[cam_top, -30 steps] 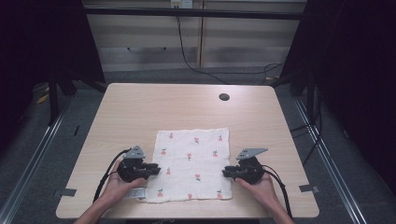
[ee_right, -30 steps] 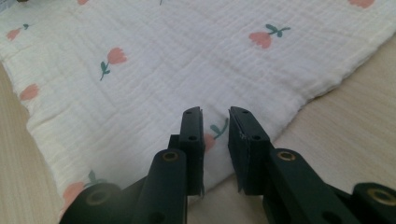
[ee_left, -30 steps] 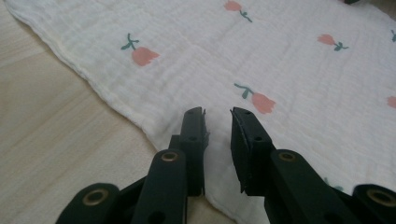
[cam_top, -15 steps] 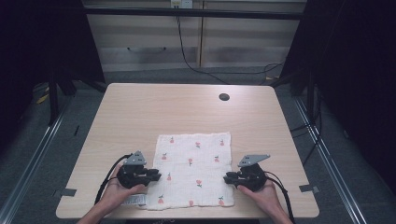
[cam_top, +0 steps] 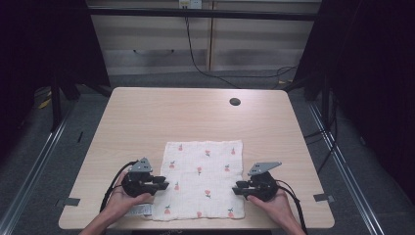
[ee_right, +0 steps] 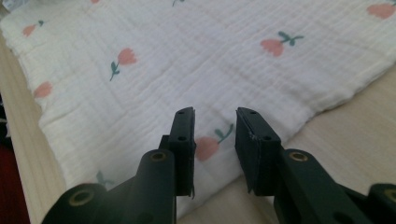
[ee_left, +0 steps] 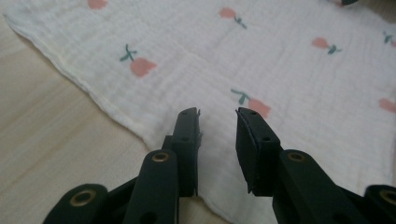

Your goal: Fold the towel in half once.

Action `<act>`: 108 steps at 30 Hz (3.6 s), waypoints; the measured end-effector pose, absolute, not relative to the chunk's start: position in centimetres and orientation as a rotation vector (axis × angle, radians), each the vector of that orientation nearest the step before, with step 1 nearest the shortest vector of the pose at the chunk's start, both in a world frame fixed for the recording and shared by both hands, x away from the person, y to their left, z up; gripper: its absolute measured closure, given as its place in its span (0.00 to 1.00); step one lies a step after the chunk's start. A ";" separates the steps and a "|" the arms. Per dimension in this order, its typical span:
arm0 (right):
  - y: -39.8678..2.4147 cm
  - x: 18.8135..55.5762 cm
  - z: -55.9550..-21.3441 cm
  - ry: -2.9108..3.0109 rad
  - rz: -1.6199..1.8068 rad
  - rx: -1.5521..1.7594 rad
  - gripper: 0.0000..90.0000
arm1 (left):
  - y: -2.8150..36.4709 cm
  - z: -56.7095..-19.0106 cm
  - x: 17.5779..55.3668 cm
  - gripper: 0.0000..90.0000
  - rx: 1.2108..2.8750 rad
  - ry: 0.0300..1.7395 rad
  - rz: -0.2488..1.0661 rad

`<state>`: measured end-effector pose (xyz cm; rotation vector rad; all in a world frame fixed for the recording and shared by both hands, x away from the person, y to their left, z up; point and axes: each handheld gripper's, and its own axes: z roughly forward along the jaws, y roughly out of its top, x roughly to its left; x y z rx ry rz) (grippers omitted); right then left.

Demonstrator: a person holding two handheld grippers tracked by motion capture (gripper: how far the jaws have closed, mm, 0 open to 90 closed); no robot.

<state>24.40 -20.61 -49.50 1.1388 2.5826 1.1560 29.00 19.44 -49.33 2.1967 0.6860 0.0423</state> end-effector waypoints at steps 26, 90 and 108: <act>-23.2 36.3 -48.3 2.367 1.154 1.274 0.76 | 18.2 -50.2 33.8 0.78 2.188 0.782 0.116; -23.4 38.0 -49.0 2.323 1.265 1.289 0.99 | 17.9 -50.6 43.3 0.76 2.110 0.920 0.110; -23.7 37.8 -48.6 2.308 1.277 1.287 0.99 | 17.5 -49.8 42.4 0.96 2.080 0.888 0.127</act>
